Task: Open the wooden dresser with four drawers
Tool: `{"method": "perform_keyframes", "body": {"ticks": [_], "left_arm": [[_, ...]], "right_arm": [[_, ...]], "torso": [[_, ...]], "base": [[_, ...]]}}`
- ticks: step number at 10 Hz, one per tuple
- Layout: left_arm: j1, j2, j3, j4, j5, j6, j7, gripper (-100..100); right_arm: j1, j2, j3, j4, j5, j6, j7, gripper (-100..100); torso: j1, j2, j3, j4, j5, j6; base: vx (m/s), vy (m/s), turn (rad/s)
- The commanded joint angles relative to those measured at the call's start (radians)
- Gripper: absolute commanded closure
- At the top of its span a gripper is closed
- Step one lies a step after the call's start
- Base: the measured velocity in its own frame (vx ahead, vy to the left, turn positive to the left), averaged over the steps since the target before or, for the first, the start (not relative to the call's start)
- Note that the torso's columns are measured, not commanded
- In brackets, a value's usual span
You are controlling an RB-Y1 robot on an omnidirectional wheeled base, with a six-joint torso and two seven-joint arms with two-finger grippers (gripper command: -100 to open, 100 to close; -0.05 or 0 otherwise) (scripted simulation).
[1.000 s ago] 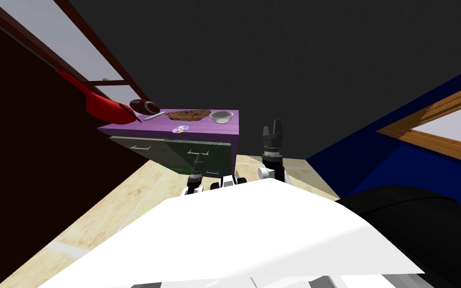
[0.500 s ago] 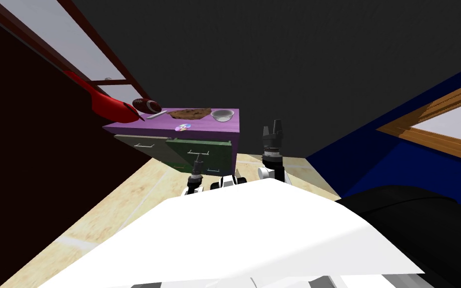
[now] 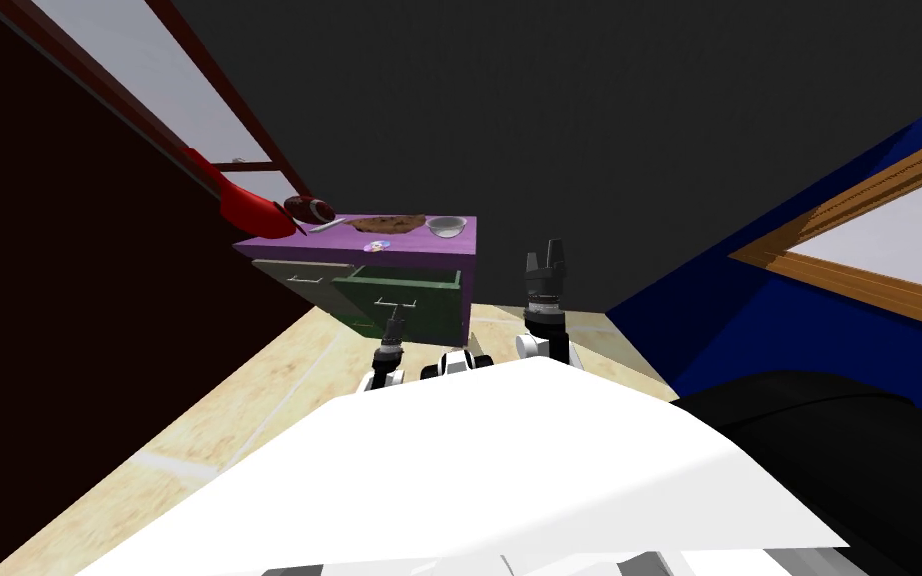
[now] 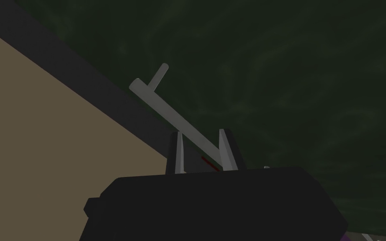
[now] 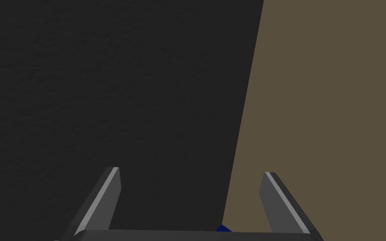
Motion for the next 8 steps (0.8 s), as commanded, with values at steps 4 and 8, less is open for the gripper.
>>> {"method": "perform_keyframes", "body": {"ticks": [4,8], "left_arm": [[-0.138,0.023,0.060,0.158,0.014,-0.026,-0.001,100],[-0.248,0.039,0.107,0.281,0.025,-0.043,-0.001,100]], "right_arm": [[0.000,0.000,0.000,0.000,0.000,0.000,0.000,0],[0.000,0.000,0.000,0.000,0.000,0.000,0.000,0]], "torso": [[0.002,0.000,0.001,-0.001,0.001,-0.001],[0.001,-0.003,-0.001,-0.003,0.001,0.000]], "base": [[-0.135,-0.001,-0.062],[-0.125,-0.007,-0.066]]}}
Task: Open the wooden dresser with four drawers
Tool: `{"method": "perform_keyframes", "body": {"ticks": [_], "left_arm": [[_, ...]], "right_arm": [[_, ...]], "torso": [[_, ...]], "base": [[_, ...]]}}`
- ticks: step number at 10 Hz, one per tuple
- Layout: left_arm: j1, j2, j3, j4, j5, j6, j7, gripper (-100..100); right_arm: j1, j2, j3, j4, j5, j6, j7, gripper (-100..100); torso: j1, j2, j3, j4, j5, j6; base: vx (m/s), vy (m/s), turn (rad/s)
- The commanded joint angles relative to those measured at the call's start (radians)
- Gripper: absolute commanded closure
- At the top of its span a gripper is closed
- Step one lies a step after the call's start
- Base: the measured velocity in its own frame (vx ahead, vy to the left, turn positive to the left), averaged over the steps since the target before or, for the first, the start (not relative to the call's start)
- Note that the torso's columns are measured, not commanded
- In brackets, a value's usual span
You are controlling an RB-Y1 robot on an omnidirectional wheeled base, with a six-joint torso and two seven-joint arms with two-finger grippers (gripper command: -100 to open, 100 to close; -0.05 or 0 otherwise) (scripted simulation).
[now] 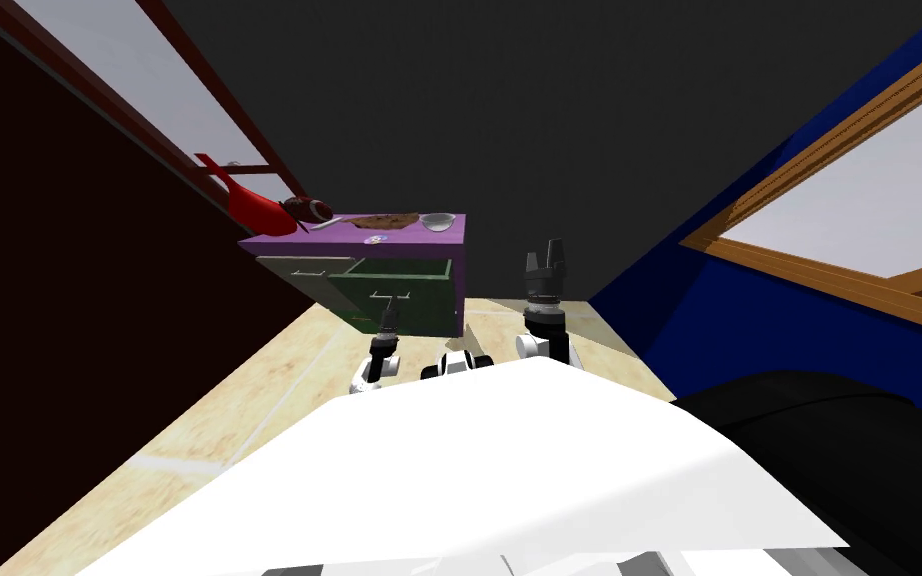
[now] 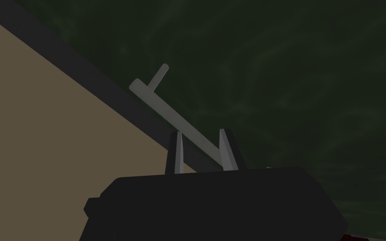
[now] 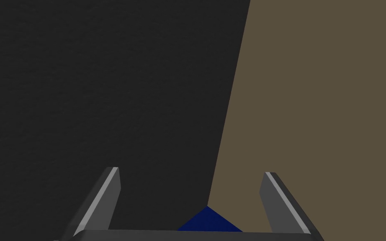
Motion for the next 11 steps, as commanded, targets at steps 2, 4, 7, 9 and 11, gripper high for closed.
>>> {"method": "perform_keyframes", "body": {"ticks": [2,4,7,9,11], "left_arm": [[-0.094,0.013,0.035,0.103,0.006,-0.006,-0.001,100],[-0.139,0.021,0.058,0.148,0.011,-0.014,-0.001,100],[-0.204,0.029,0.082,0.230,0.017,-0.023,-0.002,100],[-0.259,0.037,0.105,0.291,0.022,-0.031,-0.002,100],[-0.314,0.045,0.129,0.352,0.027,-0.040,-0.002,100]], "right_arm": [[0.000,0.000,0.000,0.000,0.000,0.000,0.000,0],[0.000,0.000,0.000,0.000,0.000,0.000,0.000,0],[0.000,0.000,0.000,0.000,0.000,0.000,0.000,0],[0.000,0.000,0.000,0.000,0.000,0.000,0.000,0],[0.000,0.000,0.000,0.000,0.000,0.000,0.000,0]], "torso": [[0.003,0.003,0.001,0.001,0.000,-0.001],[0.001,0.001,0.000,0.001,0.000,-0.001],[0.001,0.006,0.003,0.002,0.000,-0.001],[0.001,0.005,0.003,0.005,-0.001,-0.002],[0.000,0.008,0.004,0.005,-0.001,-0.001]], "base": [[-0.138,0.007,-0.064],[-0.081,-0.008,-0.034],[-0.132,-0.001,-0.063],[-0.125,-0.005,-0.058],[-0.145,-0.010,-0.063]]}}
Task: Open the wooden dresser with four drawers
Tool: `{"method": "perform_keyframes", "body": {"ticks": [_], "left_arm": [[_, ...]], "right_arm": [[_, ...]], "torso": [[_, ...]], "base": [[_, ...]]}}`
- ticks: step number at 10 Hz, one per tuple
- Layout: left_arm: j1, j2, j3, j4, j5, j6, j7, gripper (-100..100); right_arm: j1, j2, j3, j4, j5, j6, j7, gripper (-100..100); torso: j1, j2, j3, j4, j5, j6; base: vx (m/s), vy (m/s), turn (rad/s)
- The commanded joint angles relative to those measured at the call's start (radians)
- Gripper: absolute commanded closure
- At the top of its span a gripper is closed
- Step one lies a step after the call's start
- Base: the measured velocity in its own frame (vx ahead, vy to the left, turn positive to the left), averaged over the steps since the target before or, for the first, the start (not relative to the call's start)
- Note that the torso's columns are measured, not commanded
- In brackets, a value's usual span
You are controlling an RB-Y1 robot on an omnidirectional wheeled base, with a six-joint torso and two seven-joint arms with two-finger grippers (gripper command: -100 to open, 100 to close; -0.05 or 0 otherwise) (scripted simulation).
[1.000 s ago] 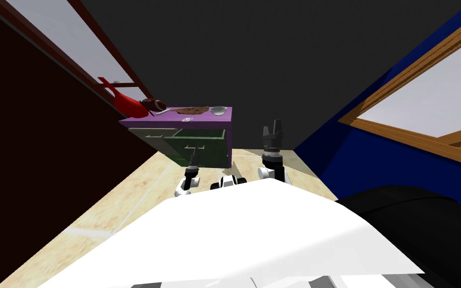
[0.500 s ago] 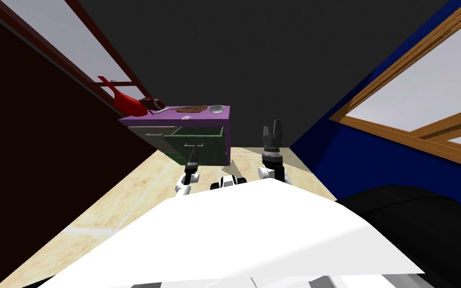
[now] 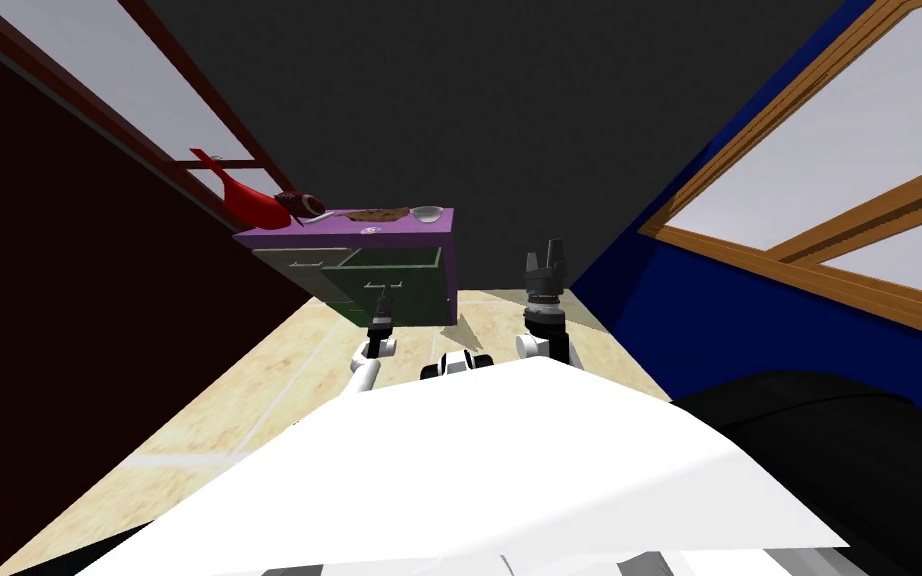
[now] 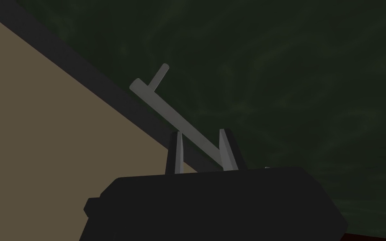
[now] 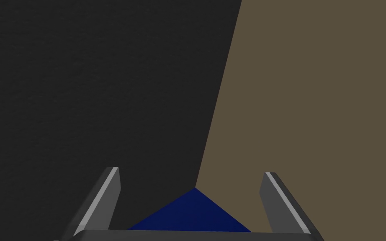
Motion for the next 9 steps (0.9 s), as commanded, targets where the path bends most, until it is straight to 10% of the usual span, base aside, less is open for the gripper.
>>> {"method": "perform_keyframes", "body": {"ticks": [1,9], "left_arm": [[-0.042,0.014,0.008,0.010,0.004,0.035,0.012,-100],[-0.133,0.049,0.005,0.003,0.011,0.155,0.049,-100]], "right_arm": [[0.000,0.000,0.000,0.000,0.000,0.000,0.000,0],[0.000,0.000,0.000,0.000,0.000,0.000,0.000,0]], "torso": [[-0.001,0.000,0.000,0.002,-0.001,0.000],[0.000,0.004,0.003,0.005,-0.002,-0.001]], "base": [[-0.083,-0.008,0.007],[-0.053,-0.013,0.002]]}}
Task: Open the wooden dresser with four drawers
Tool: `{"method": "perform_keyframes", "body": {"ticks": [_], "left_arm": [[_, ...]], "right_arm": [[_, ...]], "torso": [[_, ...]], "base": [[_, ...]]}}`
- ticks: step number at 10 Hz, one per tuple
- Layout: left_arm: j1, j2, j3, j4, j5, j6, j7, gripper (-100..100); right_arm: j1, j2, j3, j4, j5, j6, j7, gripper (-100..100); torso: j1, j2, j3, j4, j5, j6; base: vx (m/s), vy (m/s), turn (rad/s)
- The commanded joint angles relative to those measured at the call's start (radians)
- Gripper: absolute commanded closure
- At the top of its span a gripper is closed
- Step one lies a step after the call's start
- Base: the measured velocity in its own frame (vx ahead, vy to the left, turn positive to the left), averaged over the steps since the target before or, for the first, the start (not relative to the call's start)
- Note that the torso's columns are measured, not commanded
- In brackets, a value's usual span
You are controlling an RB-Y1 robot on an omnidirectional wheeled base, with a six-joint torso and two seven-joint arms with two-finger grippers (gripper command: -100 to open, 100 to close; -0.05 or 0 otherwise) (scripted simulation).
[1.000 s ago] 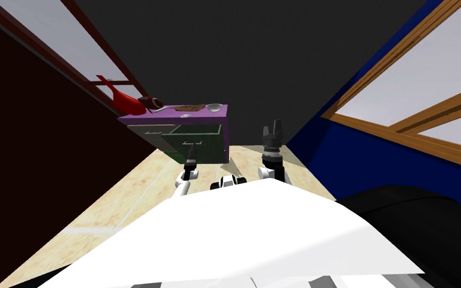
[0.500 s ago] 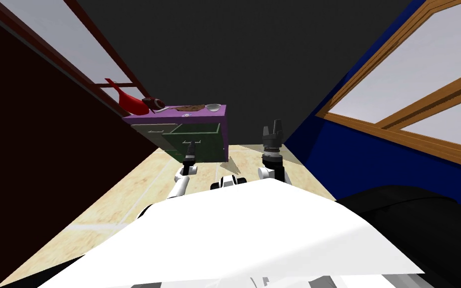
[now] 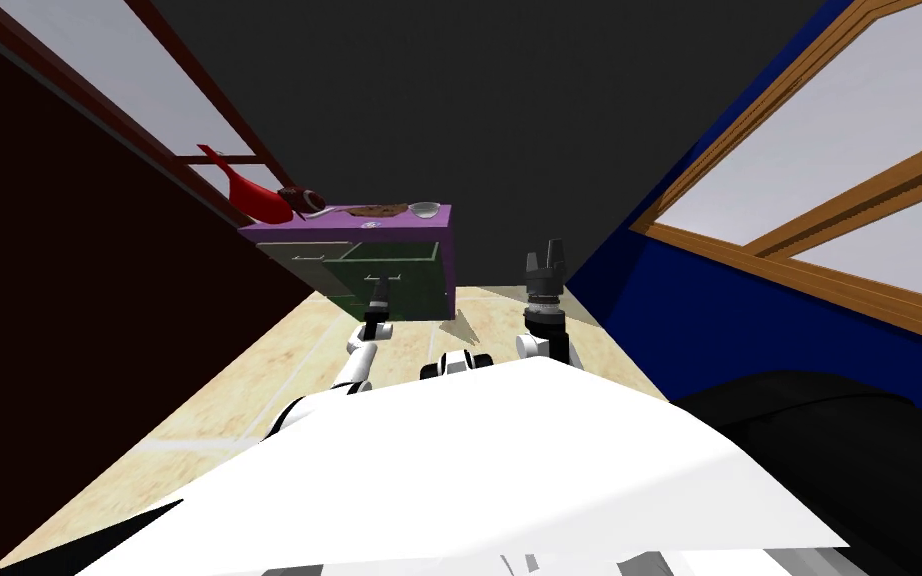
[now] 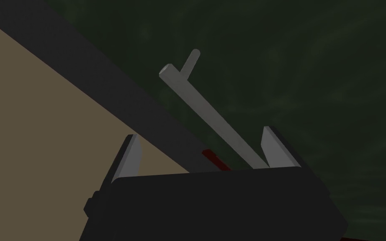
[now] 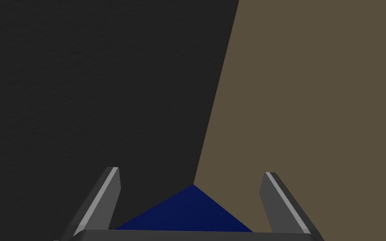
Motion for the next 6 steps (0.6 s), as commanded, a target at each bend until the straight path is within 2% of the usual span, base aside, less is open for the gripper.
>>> {"method": "perform_keyframes", "body": {"ticks": [1,6], "left_arm": [[0.000,0.000,0.000,0.003,0.000,0.006,0.001,0],[0.009,-0.002,-0.001,0.011,0.000,0.012,0.002,0]], "right_arm": [[0.000,0.000,0.000,0.000,0.000,0.000,0.000,0],[0.000,0.000,0.000,0.000,0.000,0.000,0.000,0]], "torso": [[0.000,-0.002,-0.001,-0.002,0.001,0.001],[0.001,-0.008,-0.005,-0.008,0.004,0.002]], "base": [[0.000,0.000,0.000],[0.000,0.000,0.000]]}}
